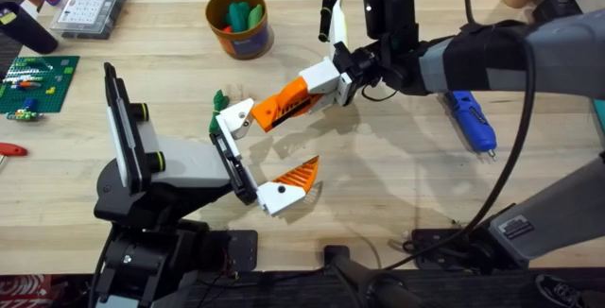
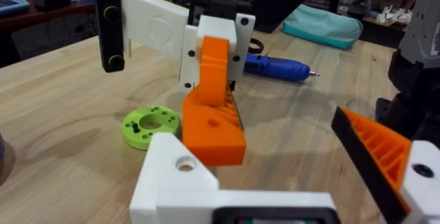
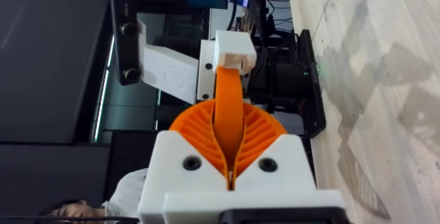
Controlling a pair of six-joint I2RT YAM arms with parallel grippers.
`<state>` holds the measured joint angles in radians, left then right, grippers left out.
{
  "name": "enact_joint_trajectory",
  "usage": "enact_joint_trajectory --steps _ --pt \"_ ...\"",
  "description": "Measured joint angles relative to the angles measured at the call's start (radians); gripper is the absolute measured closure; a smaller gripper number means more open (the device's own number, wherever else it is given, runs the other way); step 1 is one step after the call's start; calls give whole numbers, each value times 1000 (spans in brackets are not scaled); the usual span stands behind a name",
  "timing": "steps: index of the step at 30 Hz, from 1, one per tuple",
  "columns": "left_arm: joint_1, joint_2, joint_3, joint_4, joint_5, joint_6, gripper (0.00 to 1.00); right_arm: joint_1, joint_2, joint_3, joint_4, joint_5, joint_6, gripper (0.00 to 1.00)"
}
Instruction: Pick up the gripper from the table and insert it into the empty holder that is missing its gripper. Then pick up a screw, insert it into the mounting hole, and use the screwdriver to tighten it. Finally, clean up the table by picking up the vegetable and placing it into the bucket.
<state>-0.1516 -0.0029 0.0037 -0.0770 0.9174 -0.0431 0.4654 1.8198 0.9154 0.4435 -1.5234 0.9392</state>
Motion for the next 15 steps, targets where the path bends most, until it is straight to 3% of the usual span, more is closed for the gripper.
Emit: enact_joint_trajectory --steps 15 --pt "0 3 1 0 -2 -2 12 0 0 0 -22 2 3 982"
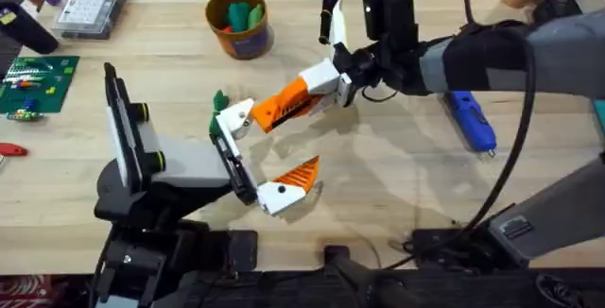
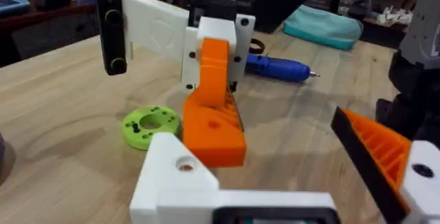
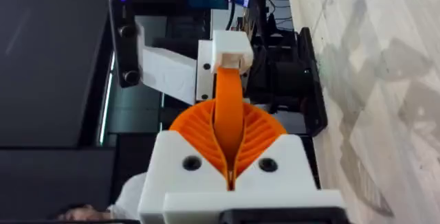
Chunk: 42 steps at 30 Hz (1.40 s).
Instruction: Pick up the gripper from the table and insert it into the empty holder that is missing its gripper. Then pick up a screw, insert it into the mounting hole, and use the screwdriver to tighten it. Finally, clean up the table by picking up the vegetable and placing it into the bucket.
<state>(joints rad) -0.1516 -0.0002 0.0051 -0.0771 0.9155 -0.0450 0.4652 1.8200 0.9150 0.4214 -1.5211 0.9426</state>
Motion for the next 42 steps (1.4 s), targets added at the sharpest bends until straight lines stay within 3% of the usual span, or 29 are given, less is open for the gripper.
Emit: enact_joint_trajectory --steps 16,42 --pt "0 0 0 -1 4 -8 12 4 0 0 -40 29 -33 981" --pt "1 0 0 -4 8 -31 12 81 -1 2 -18 99 -60 981"
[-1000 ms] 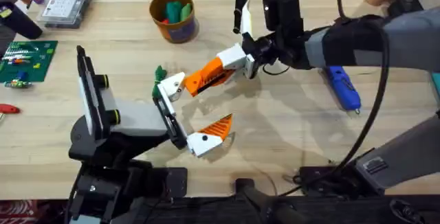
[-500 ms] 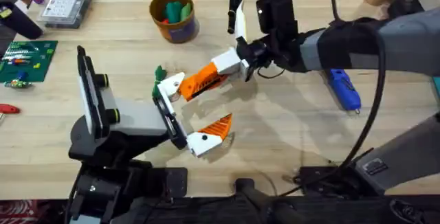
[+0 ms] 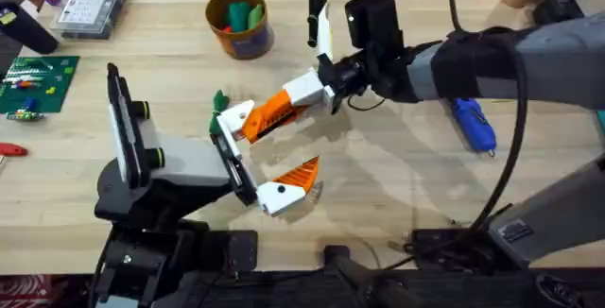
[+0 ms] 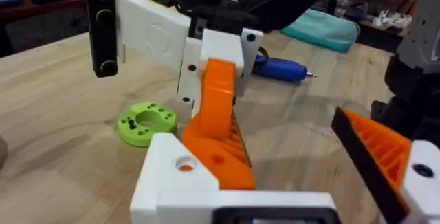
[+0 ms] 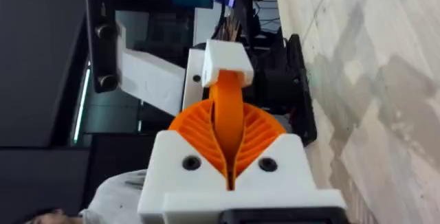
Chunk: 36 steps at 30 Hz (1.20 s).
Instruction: Pick up the gripper from the table and insert it into the empty holder that is missing its gripper. Then pick up a screw, insert it into the mounting hole, and use the screwdriver to tighten it. Finally, clean up the table by picking up the vegetable and placing it into the bucket.
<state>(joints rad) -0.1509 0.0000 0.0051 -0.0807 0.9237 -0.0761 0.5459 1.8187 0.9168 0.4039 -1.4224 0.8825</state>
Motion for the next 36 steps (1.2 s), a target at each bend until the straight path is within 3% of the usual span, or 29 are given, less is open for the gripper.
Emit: enact_joint_trajectory --steps 9,25,30,36 --pt "6 0 0 1 -7 0 12 32 0 11 55 68 38 981" --pt "8 0 0 1 -9 0 13 34 0 12 56 75 47 978" --pt "8 0 0 2 -12 10 14 45 1 12 42 117 47 492" --pt "4 0 1 1 2 16 15 53 1 12 44 134 46 263"
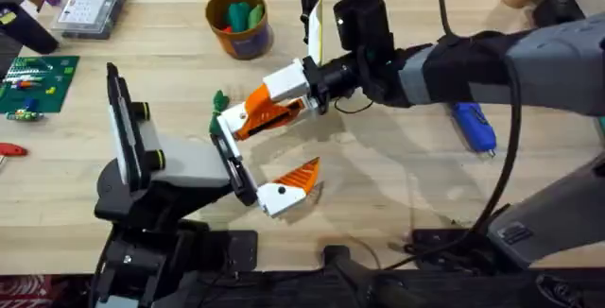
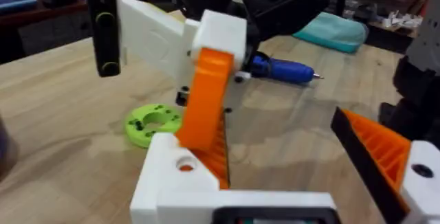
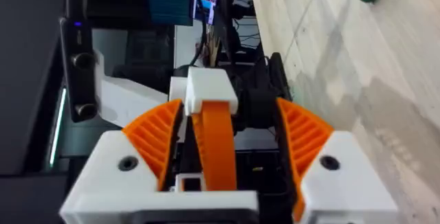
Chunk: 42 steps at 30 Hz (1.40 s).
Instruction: Pick up the gripper from the table and insert it into the empty holder that is missing its gripper. Then pick up a screw, insert it into the mounting hole, and use the screwdriver to tighten it. Finally, clean up the table by picking up the vegetable and placing it into the bucket.
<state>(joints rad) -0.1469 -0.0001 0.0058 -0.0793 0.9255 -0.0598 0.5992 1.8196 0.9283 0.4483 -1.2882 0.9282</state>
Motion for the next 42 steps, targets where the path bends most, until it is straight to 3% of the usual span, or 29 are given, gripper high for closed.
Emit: enact_joint_trajectory --steps 4,6,20,26,36,42 --pt "-3 0 0 -2 12 0 14 1 0 0 0 3 0 32" --pt "-3 0 0 -2 18 0 15 -3 0 0 0 -1 -1 7" --pt "-3 0 0 -3 23 0 13 -72 -22 -13 -89 -52 -14 5" --pt "-3 0 0 -3 24 0 13 -105 -96 -63 -131 -49 -38 5" --pt "-3 0 0 -3 25 0 13 -141 -332 -219 -168 31 -47 6" --pt "-3 0 0 -3 25 0 13 -141 -309 -239 -128 62 -46 6"
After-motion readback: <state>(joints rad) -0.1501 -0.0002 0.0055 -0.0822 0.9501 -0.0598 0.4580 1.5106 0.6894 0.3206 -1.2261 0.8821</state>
